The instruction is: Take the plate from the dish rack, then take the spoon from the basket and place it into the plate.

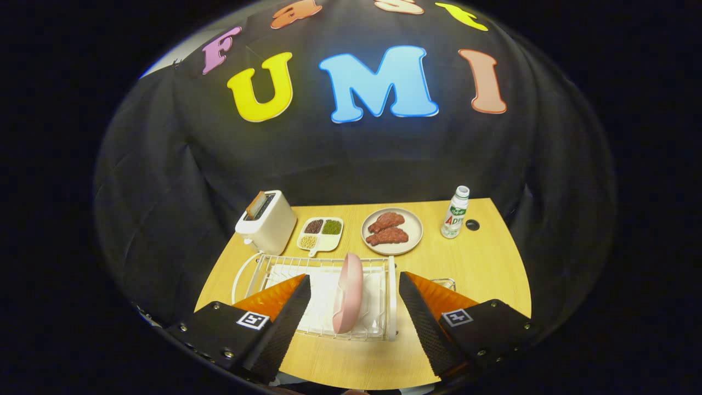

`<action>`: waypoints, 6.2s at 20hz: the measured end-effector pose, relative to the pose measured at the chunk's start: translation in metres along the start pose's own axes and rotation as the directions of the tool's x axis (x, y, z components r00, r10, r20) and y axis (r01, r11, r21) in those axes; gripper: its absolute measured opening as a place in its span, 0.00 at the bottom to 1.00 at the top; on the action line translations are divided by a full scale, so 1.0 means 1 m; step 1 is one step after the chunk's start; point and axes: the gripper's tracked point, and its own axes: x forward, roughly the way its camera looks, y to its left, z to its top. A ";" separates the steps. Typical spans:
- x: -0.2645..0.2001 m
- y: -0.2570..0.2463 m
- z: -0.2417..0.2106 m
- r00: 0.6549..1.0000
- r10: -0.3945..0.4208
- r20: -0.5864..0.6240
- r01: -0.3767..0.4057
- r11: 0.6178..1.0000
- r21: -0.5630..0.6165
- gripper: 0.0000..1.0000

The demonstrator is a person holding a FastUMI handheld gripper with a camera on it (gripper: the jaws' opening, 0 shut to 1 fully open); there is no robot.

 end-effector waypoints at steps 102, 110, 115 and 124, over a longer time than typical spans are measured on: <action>0.026 -0.050 -0.292 0.863 0.019 -0.505 0.056 0.990 0.132 0.07; 0.053 -0.067 -0.315 0.857 0.121 -0.500 -0.043 0.985 0.165 0.13; 0.067 -0.088 -0.329 0.869 0.107 -0.483 -0.038 0.988 0.150 0.16; 0.032 -0.111 -0.277 0.983 0.066 -0.174 -0.048 0.993 0.106 0.18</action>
